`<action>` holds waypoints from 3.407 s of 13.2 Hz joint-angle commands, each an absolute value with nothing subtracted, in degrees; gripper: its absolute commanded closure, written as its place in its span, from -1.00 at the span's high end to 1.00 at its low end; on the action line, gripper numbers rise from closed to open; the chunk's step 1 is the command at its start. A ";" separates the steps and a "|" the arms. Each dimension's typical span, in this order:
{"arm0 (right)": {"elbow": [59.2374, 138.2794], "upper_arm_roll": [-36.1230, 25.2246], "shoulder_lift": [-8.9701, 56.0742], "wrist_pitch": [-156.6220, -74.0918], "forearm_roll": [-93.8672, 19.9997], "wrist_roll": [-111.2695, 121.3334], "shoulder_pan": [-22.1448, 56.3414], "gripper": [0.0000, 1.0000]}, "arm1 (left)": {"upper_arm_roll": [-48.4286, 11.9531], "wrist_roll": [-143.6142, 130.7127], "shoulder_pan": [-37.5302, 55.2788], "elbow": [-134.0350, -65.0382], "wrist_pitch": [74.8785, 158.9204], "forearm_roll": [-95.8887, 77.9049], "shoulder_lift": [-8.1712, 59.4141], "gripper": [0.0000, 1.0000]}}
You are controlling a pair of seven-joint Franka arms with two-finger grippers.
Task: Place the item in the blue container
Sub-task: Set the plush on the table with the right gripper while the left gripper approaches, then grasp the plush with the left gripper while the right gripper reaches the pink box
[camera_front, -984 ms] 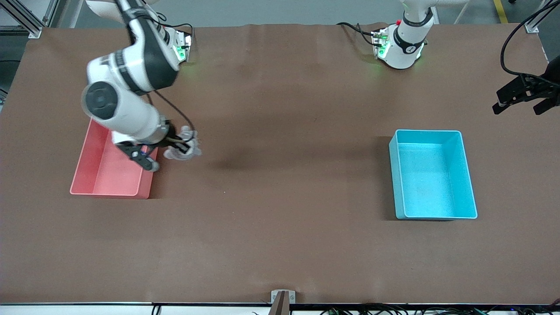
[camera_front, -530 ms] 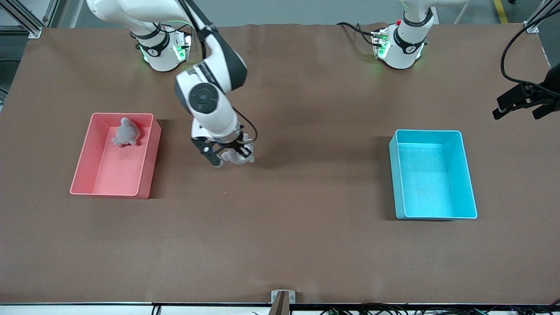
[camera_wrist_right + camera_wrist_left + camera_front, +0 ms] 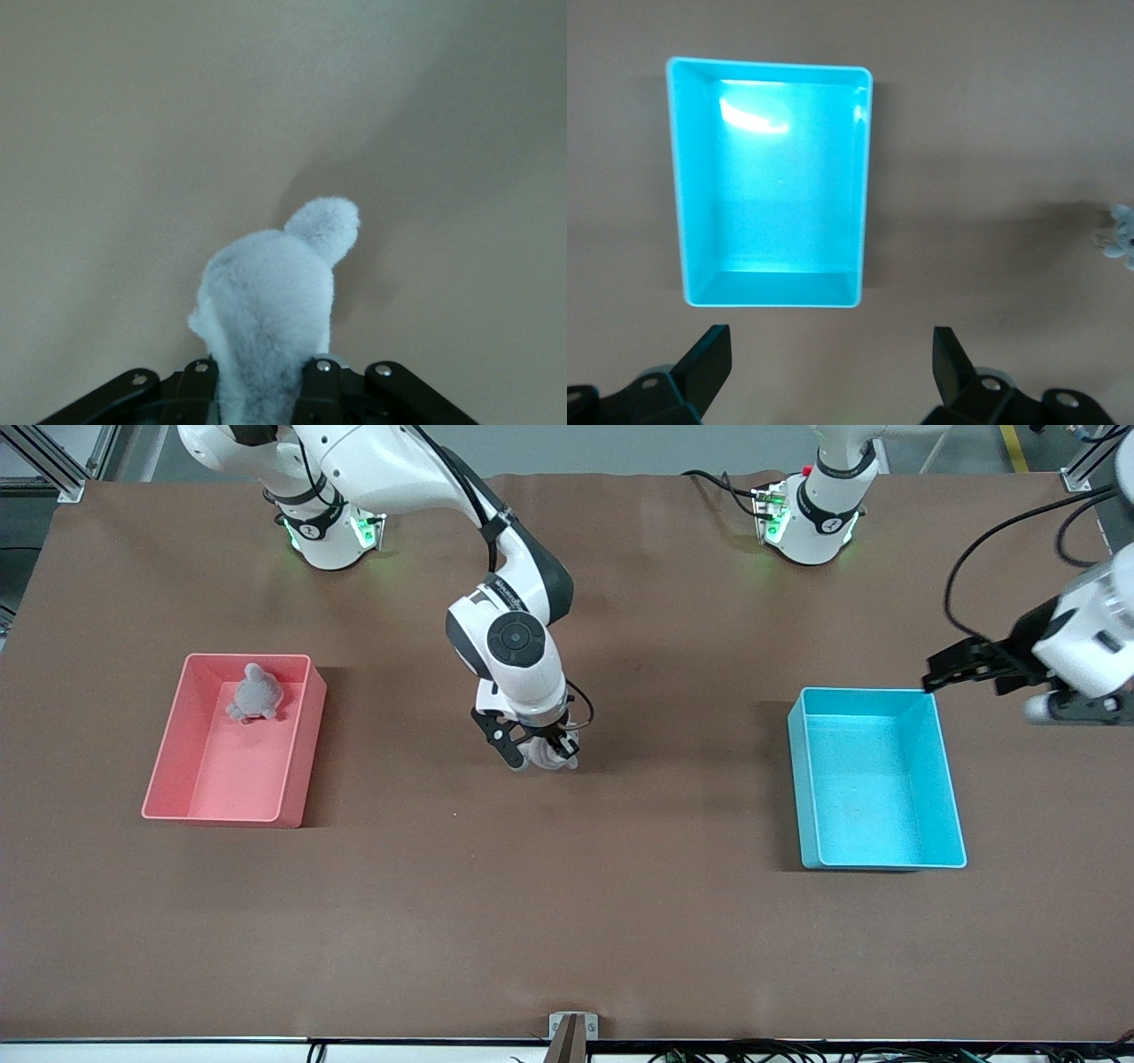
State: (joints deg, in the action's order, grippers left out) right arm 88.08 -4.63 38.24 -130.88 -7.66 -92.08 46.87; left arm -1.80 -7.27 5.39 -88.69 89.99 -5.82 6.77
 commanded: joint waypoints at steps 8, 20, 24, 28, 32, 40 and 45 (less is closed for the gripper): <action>87.19 -5.71 42.36 -135.26 -4.93 -94.04 48.16 1.00 | -4.04 -24.42 16.69 -92.28 104.75 -5.98 16.34 1.00; 90.07 -5.54 23.67 -109.28 -4.83 -57.80 30.61 1.00 | -4.22 -29.95 26.18 -93.87 120.15 -6.50 25.04 1.00; 106.13 -5.71 9.70 -108.98 -4.31 -36.27 19.45 1.00 | -4.22 -38.04 31.45 -90.27 124.54 -10.71 29.70 1.00; 117.92 -5.71 1.24 -109.68 -3.43 -16.12 7.50 1.00 | -4.13 -45.86 36.11 -85.00 128.57 -11.51 37.07 1.00; 131.27 -5.71 -2.28 -119.68 -2.99 -5.74 0.28 1.00 | -4.13 -50.79 39.02 -80.78 133.67 -11.51 43.76 1.00; 141.77 -5.71 4.03 -134.56 -3.08 0.08 -5.62 1.00 | -4.13 -52.47 41.31 -78.92 138.69 -10.99 48.52 1.00; 142.29 -5.62 7.99 -135.78 -2.99 0.35 -7.21 1.00 | -3.96 -52.38 42.88 -80.59 138.34 -10.37 48.78 0.99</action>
State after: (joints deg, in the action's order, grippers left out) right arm 141.18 -6.90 7.73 -134.44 -3.28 -0.34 -5.60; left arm -4.61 -52.06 41.59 -80.46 138.67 -10.43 48.32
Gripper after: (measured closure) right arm 0.000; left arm 0.000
